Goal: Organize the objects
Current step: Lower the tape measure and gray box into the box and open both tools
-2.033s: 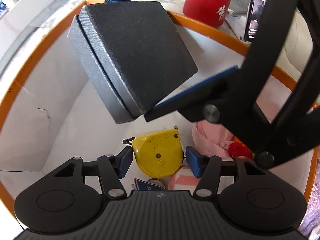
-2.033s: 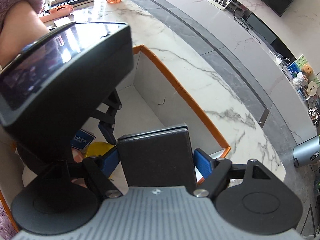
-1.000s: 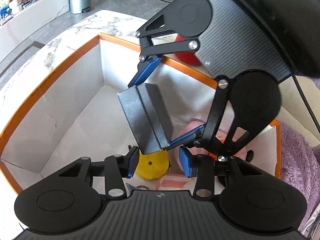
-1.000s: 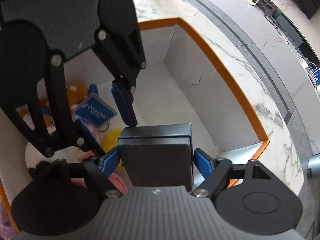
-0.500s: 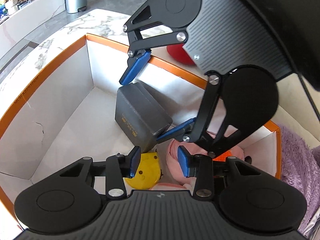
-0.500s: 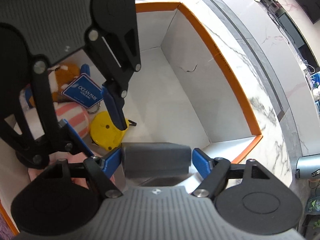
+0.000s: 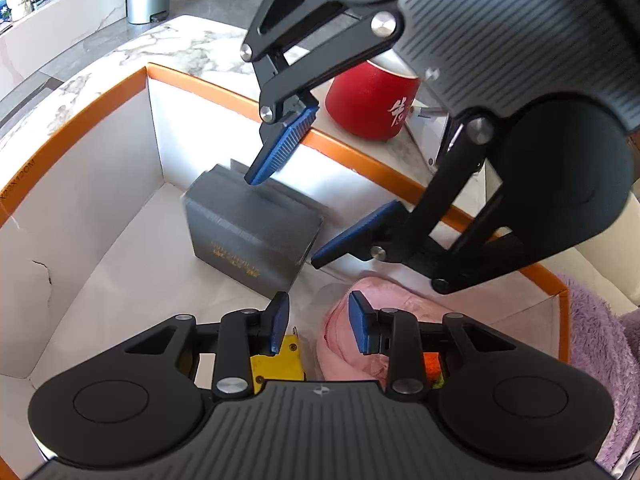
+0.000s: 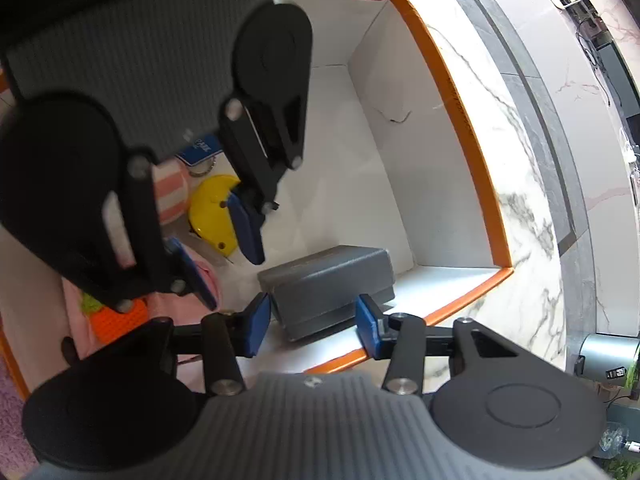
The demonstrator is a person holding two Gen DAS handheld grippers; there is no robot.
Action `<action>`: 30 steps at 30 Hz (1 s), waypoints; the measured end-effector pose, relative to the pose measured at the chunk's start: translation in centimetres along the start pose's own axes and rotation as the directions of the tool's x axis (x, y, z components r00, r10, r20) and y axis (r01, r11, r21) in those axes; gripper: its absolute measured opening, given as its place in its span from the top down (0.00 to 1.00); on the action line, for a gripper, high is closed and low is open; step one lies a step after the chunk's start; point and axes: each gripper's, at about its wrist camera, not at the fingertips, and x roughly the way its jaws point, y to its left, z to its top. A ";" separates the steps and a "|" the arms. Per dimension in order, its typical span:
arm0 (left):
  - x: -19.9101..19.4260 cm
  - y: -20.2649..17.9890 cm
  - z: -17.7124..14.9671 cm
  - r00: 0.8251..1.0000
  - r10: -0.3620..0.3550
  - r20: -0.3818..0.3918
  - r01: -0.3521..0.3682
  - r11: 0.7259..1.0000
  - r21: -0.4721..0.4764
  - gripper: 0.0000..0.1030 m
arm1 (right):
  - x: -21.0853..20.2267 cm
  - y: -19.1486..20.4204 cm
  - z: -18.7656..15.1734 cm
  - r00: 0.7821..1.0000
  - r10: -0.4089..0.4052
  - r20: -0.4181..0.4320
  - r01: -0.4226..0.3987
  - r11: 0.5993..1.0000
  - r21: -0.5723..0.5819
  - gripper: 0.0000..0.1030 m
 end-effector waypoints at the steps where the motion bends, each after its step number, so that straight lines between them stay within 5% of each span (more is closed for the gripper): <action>1: -0.1 0.1 0.0 1.000 0.016 0.000 -0.016 1.000 0.002 0.63 | -0.1 0.1 0.0 1.000 -0.002 0.004 0.002 1.000 -0.004 0.53; 9: 0.8 1.2 1.2 0.990 0.135 -0.041 -0.132 0.990 0.058 0.63 | -0.8 -0.5 -0.6 1.000 0.009 0.009 -0.009 1.000 0.013 0.52; 15: 0.8 1.2 0.9 0.985 0.150 -0.081 -0.139 0.982 0.127 0.63 | -0.5 -0.5 -0.6 1.000 0.004 0.003 -0.004 1.000 -0.001 0.45; 18: 1.4 1.5 0.5 0.982 0.146 -0.121 -0.129 0.982 0.140 0.63 | -0.4 -0.6 -0.7 1.000 -0.008 0.015 0.008 1.000 -0.013 0.32; 30: 1.6 1.3 1.1 0.982 0.133 -0.134 -0.103 0.972 0.213 0.66 | -0.3 -0.8 -1.6 0.999 0.023 0.026 -0.023 1.000 -0.020 0.33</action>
